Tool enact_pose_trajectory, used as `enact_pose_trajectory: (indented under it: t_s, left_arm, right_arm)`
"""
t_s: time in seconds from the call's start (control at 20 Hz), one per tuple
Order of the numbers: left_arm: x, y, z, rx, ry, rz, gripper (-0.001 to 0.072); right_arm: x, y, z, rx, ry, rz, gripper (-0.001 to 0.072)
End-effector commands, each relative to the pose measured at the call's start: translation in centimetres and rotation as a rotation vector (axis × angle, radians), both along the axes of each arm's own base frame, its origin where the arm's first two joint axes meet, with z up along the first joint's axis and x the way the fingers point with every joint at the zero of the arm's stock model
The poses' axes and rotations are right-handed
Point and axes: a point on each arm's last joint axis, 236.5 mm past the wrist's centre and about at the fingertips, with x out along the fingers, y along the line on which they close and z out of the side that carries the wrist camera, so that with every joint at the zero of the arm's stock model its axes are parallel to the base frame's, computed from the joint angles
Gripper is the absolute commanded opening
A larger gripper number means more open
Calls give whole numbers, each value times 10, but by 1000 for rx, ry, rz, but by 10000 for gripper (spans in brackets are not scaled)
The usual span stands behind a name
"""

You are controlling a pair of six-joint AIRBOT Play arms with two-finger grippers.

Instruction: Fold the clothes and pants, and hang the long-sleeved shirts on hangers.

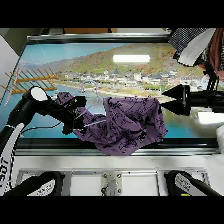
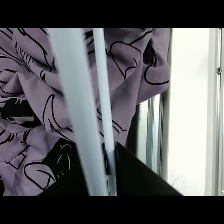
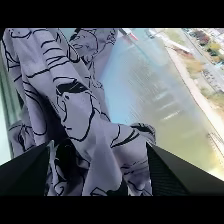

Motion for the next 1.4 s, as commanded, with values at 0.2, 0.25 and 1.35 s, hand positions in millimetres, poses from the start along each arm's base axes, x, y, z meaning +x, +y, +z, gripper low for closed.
enact_pose_trajectory:
  t_s: [0.2, 0.25, 1.35]
  left_arm:
    - [0, 0, 0, 1, 1, -1, 19]
    - [0, 0, 0, 1, 1, -1, 19]
    - [0, 0, 0, 1, 1, -1, 19]
  right_arm:
    - [2, 50, -23, 117, 7, 161, 656]
    - [1, 57, -26, 122, 6, 186, 656]
    - [-4, 88, -45, 55, 15, 242, 656]
